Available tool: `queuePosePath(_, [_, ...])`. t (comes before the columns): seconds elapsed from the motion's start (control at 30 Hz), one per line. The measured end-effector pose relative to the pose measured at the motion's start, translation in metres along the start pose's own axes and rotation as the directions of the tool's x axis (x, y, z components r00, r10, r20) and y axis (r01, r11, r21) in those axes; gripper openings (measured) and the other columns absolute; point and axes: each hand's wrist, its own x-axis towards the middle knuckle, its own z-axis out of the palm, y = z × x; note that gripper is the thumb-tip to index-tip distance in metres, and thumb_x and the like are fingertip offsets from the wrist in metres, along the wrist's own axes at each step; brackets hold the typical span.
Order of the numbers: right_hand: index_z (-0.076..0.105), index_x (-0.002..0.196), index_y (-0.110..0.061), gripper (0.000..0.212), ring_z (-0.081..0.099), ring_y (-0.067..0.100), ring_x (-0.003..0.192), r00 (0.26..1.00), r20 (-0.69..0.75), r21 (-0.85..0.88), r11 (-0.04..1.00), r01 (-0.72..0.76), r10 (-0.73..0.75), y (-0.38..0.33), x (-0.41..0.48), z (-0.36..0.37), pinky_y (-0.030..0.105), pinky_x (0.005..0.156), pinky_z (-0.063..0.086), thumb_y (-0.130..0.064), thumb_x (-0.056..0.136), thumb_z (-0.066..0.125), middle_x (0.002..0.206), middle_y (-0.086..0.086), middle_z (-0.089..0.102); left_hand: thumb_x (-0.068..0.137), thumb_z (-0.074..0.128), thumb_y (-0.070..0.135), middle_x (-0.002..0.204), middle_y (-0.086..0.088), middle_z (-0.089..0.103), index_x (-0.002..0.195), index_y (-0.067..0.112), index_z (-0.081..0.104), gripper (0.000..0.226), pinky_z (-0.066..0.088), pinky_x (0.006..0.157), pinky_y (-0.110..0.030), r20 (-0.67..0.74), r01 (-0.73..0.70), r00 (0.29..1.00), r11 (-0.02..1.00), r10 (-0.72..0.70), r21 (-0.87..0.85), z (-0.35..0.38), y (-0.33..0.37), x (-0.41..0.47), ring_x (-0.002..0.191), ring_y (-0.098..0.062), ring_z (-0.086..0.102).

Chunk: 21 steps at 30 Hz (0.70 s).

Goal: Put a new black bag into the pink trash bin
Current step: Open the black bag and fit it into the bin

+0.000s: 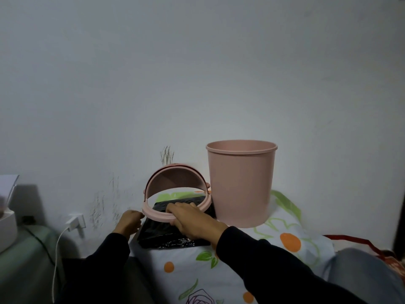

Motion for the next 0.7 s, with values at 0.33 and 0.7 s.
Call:
queuePosePath(0.33, [0.049, 0.111, -0.013, 0.014, 0.052, 0.032, 0.106, 0.999, -0.027, 0.043, 0.999, -0.018, 0.019, 0.002, -0.001, 0.0, 0.044, 0.09, 0.035, -0.016, 0.097, 0.052, 0.113, 0.011, 0.058, 0.086, 0.062, -0.001, 0.089, -0.02, 0.065, 0.084, 0.0, 0.062, 0.002, 0.05, 0.074, -0.037, 0.089, -0.085, 0.993, 0.988, 0.074, 0.132, 0.007, 0.013, -0.013, 0.084, -0.031, 0.06])
queuePosePath(0.7, [0.049, 0.108, -0.015, 0.013, 0.053, 0.032, 0.106, 0.999, -0.037, 0.083, 0.996, -0.027, 0.03, 0.005, 0.0, 0.001, 0.043, 0.088, 0.036, -0.018, 0.096, 0.053, 0.114, 0.01, 0.059, 0.082, 0.072, 0.008, 0.099, -0.021, 0.073, 0.104, -0.003, 0.071, 0.024, 0.056, 0.087, -0.043, 0.199, -0.123, 0.973, 0.992, 0.113, 0.037, 0.003, 0.01, -0.015, 0.094, -0.035, 0.069])
